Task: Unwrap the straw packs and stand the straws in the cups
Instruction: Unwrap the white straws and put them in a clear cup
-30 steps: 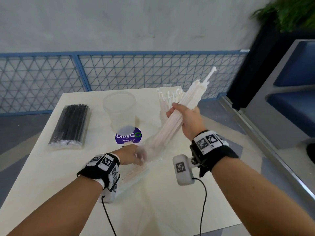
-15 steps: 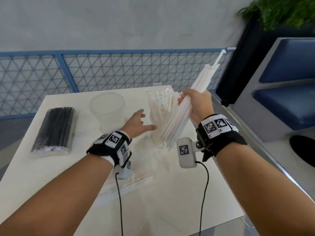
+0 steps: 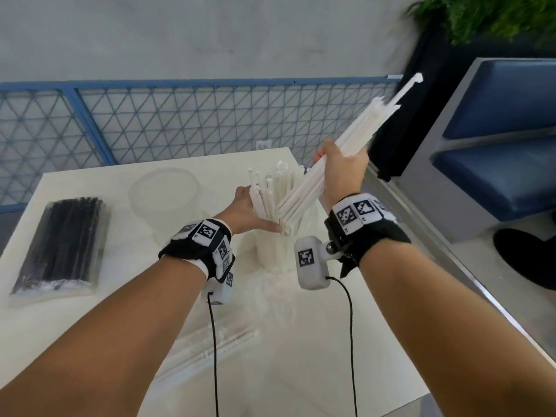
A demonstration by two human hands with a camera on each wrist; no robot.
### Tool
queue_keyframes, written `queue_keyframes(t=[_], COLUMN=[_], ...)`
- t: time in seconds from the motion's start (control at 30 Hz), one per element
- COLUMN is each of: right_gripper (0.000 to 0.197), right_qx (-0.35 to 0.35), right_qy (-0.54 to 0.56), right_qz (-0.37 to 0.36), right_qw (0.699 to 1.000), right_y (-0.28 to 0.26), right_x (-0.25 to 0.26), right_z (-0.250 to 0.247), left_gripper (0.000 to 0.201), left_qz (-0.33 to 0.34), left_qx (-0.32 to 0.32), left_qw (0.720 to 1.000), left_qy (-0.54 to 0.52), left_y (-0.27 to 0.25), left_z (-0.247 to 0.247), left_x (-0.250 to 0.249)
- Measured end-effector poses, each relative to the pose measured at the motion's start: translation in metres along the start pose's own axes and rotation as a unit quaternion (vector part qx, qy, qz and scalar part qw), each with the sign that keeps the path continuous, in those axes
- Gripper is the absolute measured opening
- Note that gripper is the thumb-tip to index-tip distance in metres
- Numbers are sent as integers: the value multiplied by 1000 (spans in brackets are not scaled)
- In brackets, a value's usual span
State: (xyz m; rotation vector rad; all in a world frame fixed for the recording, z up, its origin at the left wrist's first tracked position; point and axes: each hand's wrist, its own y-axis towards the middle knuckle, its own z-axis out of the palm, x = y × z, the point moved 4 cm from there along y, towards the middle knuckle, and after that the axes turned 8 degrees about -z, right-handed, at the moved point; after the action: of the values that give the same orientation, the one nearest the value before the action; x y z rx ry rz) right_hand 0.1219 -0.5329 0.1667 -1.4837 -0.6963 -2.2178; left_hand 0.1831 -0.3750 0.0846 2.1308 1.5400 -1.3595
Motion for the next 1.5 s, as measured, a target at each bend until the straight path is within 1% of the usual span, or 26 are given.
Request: queue_keyframes(t=[0.07,0.1,0.17,0.23,0.27,0.3,0.33,0.37,0.4,0.43,0.47,0.5,0.6,0.67,0.73,0.87,0.97,1.0,1.07,1.13,1.17,1.23,1.3,1.33,1.4,1.5], right_gripper=[13,15,35,44,55,73,96,116,129,136,138,133,94,77,65,61,67,71,79,81,77,62,46,43,40,37], right_qx=[69,112,173,192,194,205,221,237,251,259,268,274,291,291,280,261,278,290,302,291,282,269,272,283,301,270], right_qy=[-85,-127,-232,-318,-330,-323,-290,-239,-204,-199,-215,-235,-278,-293,-297,-236,-180,-165,-145,-138,-139,-153,-189,-219,-299,-369], right_qz=[9,13,0,-58,-79,-76,-43,16,69,98,105,98,70,59,44,14,13,17,22,4,-18,-78,-122,-134,-159,-247], right_qw=[994,985,957,926,920,921,930,941,944,940,933,927,913,909,912,936,943,942,942,947,949,948,936,924,892,854], right_y=[-7,-12,-20,-21,-20,-17,-15,-13,-13,-13,-11,-9,-6,-8,-10,-18,-20,-21,-20,-18,-18,-19,-22,-22,-23,-26], right_x=[-19,-28,-40,-40,-41,-45,-51,-62,-74,-83,-89,-94,-97,-97,-97,-85,-78,-78,-76,-74,-70,-62,-59,-61,-64,-55], right_z=[3,4,3,-2,-7,-11,-16,-18,-20,-22,-23,-24,-20,-18,-16,-14,-13,-12,-13,-15,-16,-12,-3,0,4,1], left_gripper=[95,96,100,107,109,111,113,115,115,113,109,106,98,95,92,83,79,82,96,112,117,122,121,121,121,114], left_qz=[3,2,-3,4,5,5,6,6,13,20,26,28,41,48,57,96,106,105,95,88,85,79,77,76,67,55], left_qx=[4,10,26,49,60,65,69,71,69,63,56,47,32,14,4,-18,-8,-7,-20,-27,-28,-34,-41,-42,-42,-52], left_qw=[1000,1000,999,996,995,995,994,993,993,993,994,994,994,993,991,985,983,984,989,990,990,988,988,989,988,987], left_qy=[14,2,-38,-70,-76,-80,-86,-90,-93,-94,-93,-94,-100,-110,-123,-143,-152,-146,-115,-105,-113,-127,-125,-123,-129,-139], left_y=[1,3,6,8,8,10,15,17,16,15,14,14,19,20,21,21,18,17,15,12,11,10,9,8,5,-2], left_z=[0,0,1,4,5,6,8,9,8,8,7,6,6,6,7,3,0,-1,-3,-4,-5,-5,-5,-4,-4,-9], left_x=[-1,0,2,3,3,4,8,8,5,2,-1,-3,-5,-6,-9,-18,-20,-20,-17,-14,-13,-12,-12,-12,-9,1])
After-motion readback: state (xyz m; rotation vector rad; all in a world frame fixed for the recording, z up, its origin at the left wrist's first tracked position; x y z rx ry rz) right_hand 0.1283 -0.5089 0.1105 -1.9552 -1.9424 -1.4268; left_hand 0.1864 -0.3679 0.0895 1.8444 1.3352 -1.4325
